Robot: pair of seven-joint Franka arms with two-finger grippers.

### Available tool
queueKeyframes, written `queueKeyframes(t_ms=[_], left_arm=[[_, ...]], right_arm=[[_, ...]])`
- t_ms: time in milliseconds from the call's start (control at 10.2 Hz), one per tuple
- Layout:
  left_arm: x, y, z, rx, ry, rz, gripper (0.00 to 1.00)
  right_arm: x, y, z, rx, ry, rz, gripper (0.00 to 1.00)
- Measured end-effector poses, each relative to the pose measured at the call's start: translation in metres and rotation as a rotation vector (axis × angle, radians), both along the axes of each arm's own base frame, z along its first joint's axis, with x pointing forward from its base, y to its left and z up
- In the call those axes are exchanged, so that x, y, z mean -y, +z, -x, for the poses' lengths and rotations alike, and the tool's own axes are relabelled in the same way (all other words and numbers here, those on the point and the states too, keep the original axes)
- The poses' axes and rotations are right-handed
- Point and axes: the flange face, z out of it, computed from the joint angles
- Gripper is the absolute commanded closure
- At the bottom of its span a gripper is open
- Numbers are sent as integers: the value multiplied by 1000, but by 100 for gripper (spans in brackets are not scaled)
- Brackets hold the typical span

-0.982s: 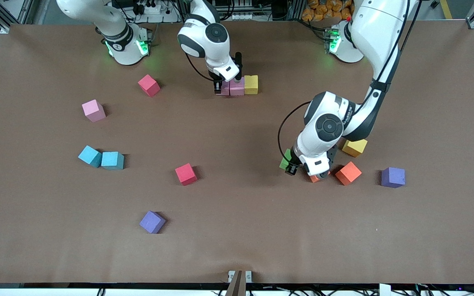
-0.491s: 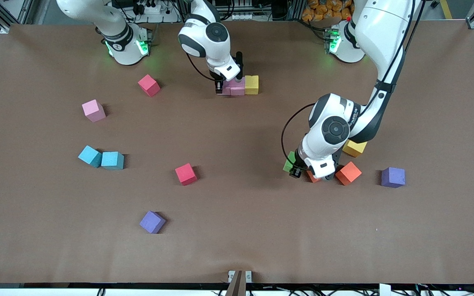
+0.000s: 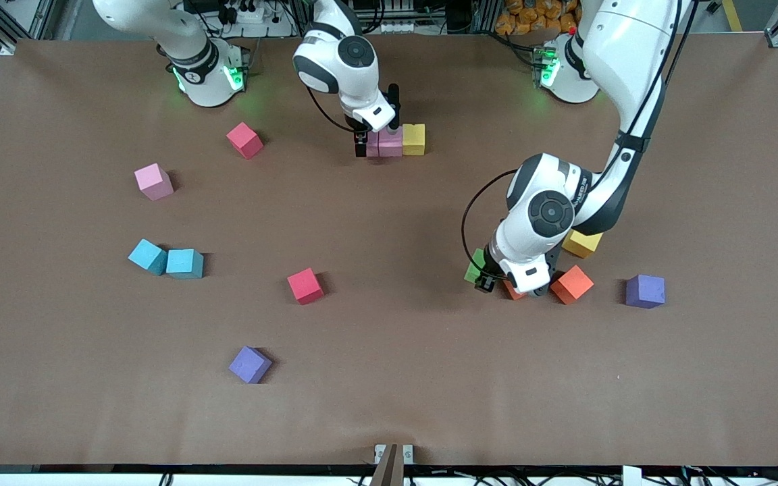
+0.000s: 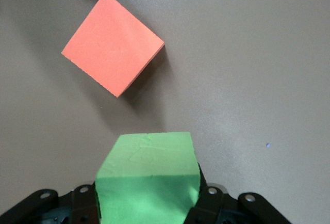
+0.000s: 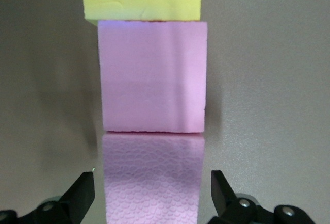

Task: Form number 2 with 11 blocks

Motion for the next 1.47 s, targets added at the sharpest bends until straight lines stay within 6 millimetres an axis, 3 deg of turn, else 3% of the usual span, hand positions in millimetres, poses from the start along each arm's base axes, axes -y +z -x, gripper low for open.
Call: queueKeyframes(t_ms=[491,1080,1277,1473], left_arm=[[7,11,-3,35,-125,-5,87],[6,36,9,-4,-643,-14,87],[1,48,15,-41,-795,-11,86],[-3,45,22,-66,-862,-14,86]], right_arm=[[-3,5,-4,6,-6,-8,0],[1,20,-8,-19,-40,26,0],[1,31,-22,-12,-66,16,0],[-5,66,-57,-25,-115,46,0]])
